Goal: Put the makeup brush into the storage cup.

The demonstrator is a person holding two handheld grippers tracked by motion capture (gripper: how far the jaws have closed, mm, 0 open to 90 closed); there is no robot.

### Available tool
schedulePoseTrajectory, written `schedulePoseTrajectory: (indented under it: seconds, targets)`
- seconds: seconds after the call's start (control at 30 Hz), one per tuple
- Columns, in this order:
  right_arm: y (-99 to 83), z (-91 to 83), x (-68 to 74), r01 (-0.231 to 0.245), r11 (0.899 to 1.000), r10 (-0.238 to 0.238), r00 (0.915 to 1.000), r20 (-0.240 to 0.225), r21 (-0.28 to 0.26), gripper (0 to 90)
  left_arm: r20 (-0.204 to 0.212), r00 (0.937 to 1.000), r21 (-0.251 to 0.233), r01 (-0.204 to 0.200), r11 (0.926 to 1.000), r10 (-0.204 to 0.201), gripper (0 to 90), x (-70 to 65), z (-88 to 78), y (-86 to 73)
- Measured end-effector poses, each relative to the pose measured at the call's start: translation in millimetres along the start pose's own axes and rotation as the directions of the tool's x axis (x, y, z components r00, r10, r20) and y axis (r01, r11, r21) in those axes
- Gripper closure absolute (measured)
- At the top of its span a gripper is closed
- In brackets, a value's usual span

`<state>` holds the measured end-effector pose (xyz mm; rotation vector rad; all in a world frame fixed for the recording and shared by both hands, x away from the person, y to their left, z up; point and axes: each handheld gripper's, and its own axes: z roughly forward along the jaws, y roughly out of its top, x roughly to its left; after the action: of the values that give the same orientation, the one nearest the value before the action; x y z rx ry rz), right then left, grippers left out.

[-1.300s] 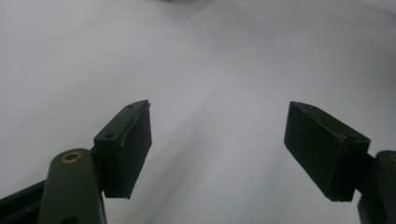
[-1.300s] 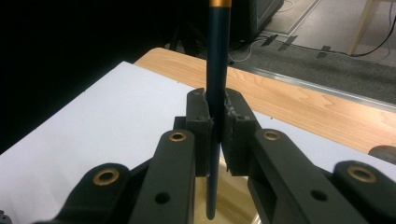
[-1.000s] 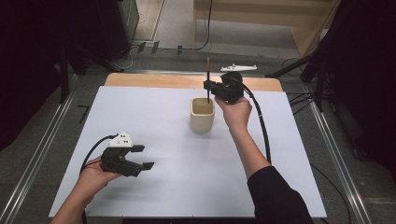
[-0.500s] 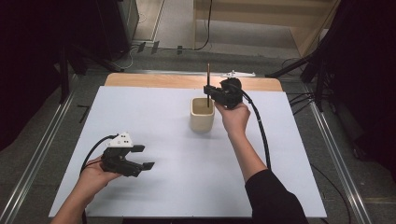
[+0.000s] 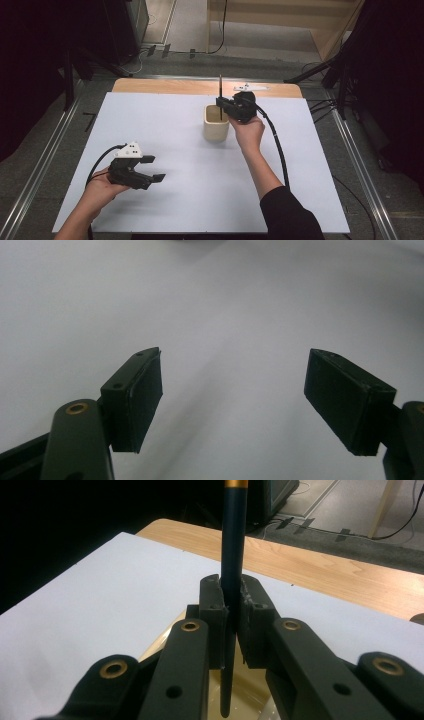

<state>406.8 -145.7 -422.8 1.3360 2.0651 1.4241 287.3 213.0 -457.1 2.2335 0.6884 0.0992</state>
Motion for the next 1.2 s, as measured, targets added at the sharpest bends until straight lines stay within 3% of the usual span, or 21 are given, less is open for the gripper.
schedulePoseTrajectory:
  seconds: [0.2,0.27,0.77,0.8,0.87,0.93,1.2]
  targets:
    - [-7.3,-0.2,0.0,-0.038,0.999,0.038,0.999,-0.024,-0.004,82.9,0.0,1.0,0.0,0.002,1.0,-0.002,24.3,0.1,0.0,0.0]
    - [-8.7,0.0,3.0,-0.016,1.0,0.016,0.9996,-0.023,-0.009,82.8,-0.002,1.0,0.002,0.002,1.0,-0.002,24.3,0.2,0.0,0.0]
    - [-8.9,-3.4,2.5,-0.016,1.0,0.016,0.9994,-0.03,-0.008,81.6,-0.002,1.0,-0.004,0.005,1.0,-0.005,24.3,0.6,-0.4,-0.2]
    - [-8.7,-3.5,2.6,-0.014,1.0,0.014,0.9994,-0.033,-0.01,77.8,-0.003,1.0,-0.005,0.006,1.0,-0.006,24.3,0.7,-0.6,-0.3]
    - [-7.8,-5.9,4.4,0.007,0.999,-0.009,0.9994,-0.033,-0.043,55.7,-0.003,0.9999,-0.01,0.01,0.9999,-0.01,24.3,0.6,-0.7,-0.4]
    - [-6.6,-7.6,6.4,0.047,0.997,-0.049,0.9984,-0.028,-0.065,42.9,-0.004,1.0,-0.009,0.009,0.9999,-0.009,24.3,0.8,-0.6,-0.4]
    - [-5.9,-12.2,5.5,0.061,0.998,-0.061,0.9973,-0.04,-0.011,31.6,-0.005,0.9999,-0.007,0.009,0.9999,-0.009,24.3,0.8,-0.6,-0.3]
